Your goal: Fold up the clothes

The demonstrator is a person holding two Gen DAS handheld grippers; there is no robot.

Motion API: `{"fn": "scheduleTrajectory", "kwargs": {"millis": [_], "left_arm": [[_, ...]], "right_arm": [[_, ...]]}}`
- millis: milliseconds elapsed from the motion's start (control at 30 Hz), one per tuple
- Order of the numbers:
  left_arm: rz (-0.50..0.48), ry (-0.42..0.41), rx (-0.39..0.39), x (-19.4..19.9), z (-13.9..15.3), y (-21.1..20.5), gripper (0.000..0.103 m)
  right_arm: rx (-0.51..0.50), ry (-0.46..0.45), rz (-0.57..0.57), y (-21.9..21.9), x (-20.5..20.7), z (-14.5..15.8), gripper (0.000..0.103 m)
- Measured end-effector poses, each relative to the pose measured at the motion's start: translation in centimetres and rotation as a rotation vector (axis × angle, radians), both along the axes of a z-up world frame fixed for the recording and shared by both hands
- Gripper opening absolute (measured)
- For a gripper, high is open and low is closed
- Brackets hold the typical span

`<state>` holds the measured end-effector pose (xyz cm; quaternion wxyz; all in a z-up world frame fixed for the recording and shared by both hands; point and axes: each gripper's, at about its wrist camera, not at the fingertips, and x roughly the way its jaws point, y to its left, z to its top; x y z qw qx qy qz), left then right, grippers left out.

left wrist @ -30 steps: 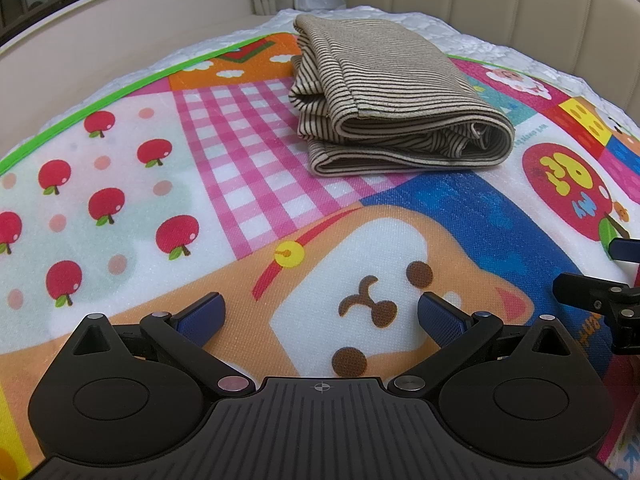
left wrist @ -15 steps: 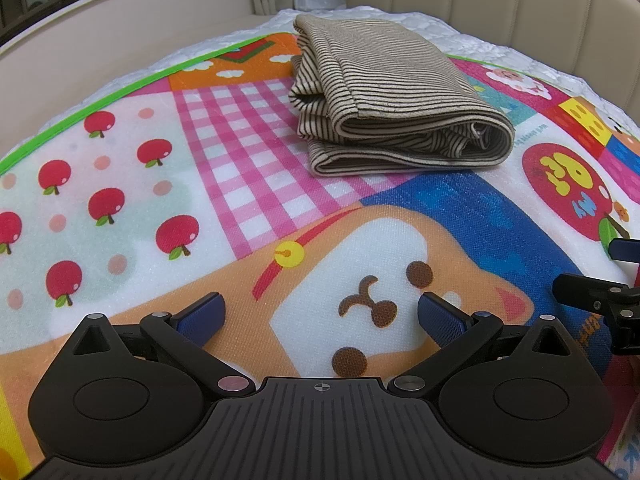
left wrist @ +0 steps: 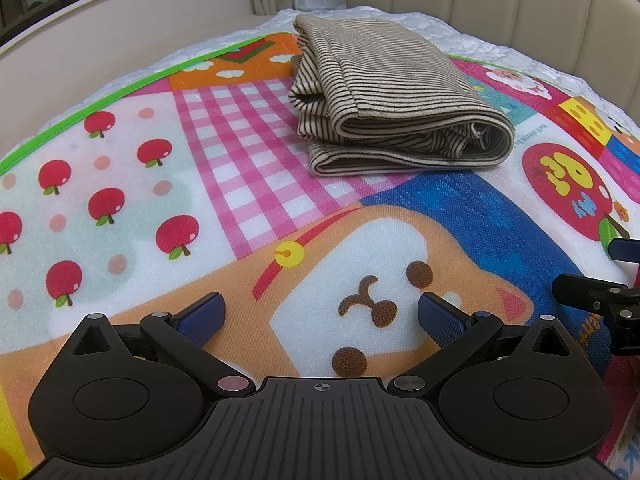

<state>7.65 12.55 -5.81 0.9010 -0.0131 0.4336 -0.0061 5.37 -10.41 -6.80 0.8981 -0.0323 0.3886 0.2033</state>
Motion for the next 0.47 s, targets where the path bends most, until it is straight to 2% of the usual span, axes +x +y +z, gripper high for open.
{"fn": "scheduleTrajectory", "kwargs": {"millis": [467], "left_arm": [[-0.007,-0.001,0.0,0.01,0.08,0.08,0.103]], "right_arm": [[-0.009,0.0,0.002,0.13,0.06,-0.02,0.103]]}}
